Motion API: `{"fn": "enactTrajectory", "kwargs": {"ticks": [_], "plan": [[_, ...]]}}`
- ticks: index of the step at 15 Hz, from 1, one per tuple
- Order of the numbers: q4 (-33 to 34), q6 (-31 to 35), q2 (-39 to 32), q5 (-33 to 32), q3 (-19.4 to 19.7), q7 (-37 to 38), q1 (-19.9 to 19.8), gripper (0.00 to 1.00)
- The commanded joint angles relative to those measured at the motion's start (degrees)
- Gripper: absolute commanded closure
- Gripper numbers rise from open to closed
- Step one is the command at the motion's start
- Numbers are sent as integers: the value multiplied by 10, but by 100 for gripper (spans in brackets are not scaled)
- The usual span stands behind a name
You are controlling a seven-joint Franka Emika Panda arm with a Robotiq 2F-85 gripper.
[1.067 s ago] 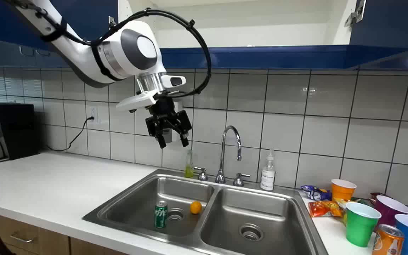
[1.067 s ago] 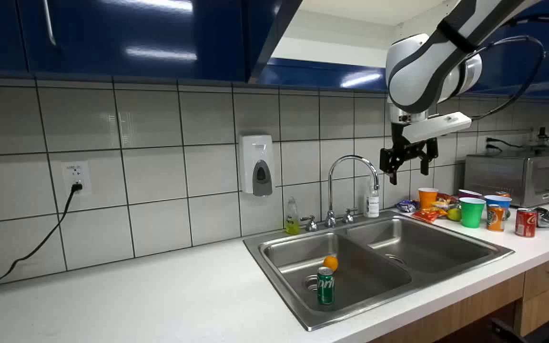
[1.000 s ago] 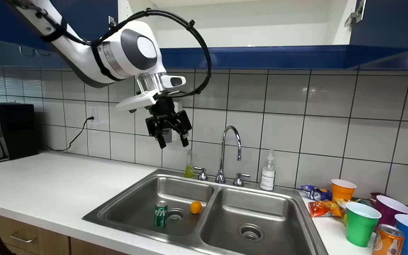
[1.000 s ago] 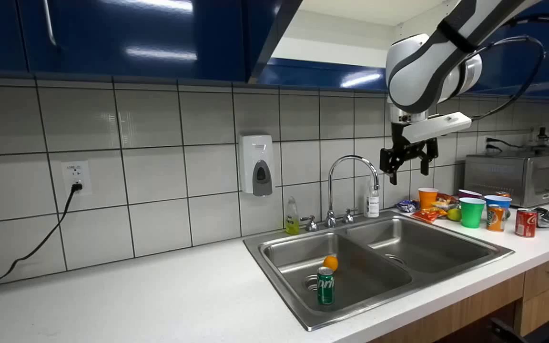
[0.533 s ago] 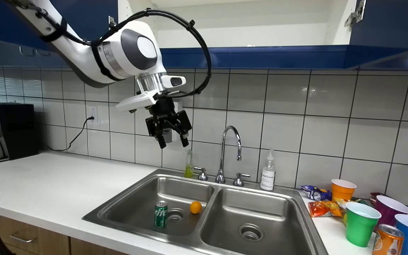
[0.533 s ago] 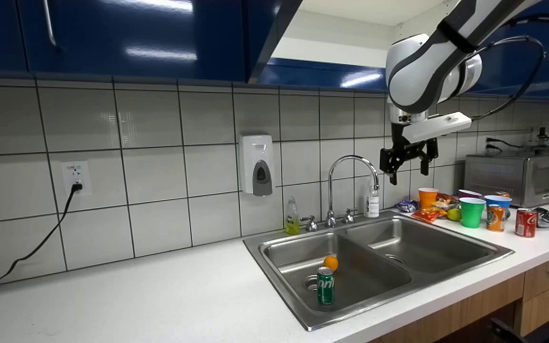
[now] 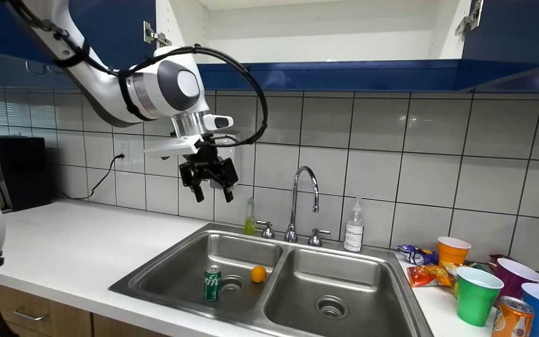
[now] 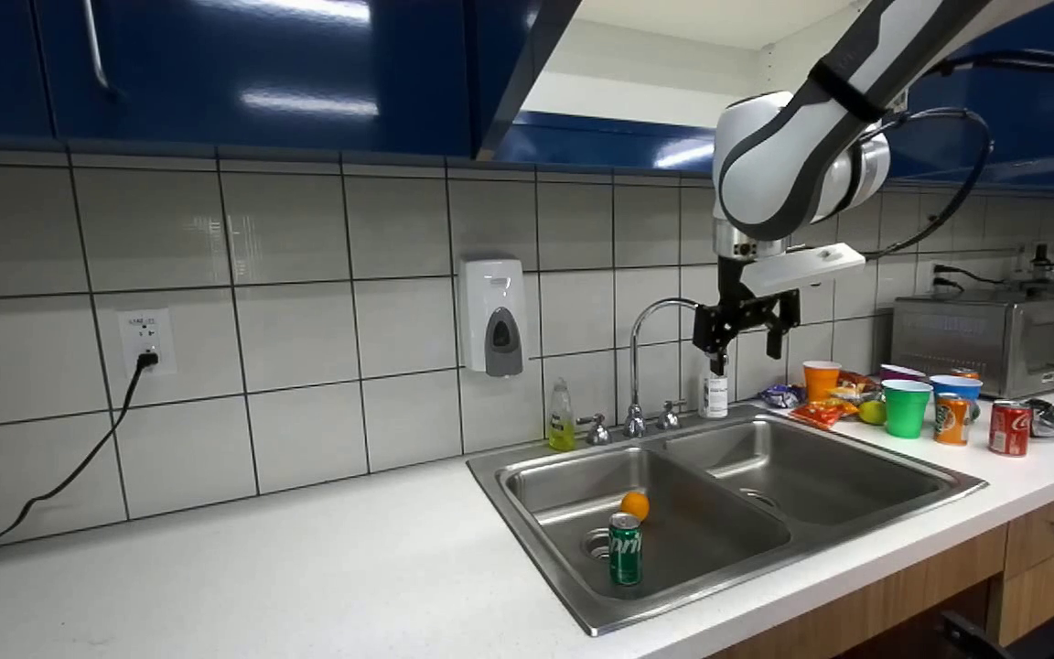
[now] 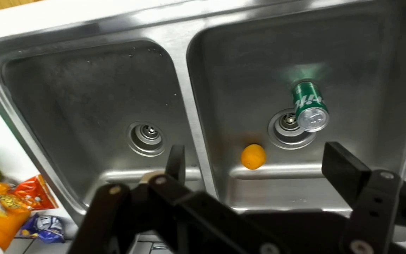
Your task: Pick up the can from the sink and put it in the cabinet
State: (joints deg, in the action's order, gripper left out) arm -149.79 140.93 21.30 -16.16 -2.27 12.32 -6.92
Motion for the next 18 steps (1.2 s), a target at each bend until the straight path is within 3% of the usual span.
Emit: {"fn": "enactTrajectory", "kwargs": {"ticks": [1,9,18], "plan": [[16,35,-40,42,3,-33,34,0],[38,-4,-77,136,11,-103,80,0],[57,-70,-112,146,10,-140,81,0]]}}
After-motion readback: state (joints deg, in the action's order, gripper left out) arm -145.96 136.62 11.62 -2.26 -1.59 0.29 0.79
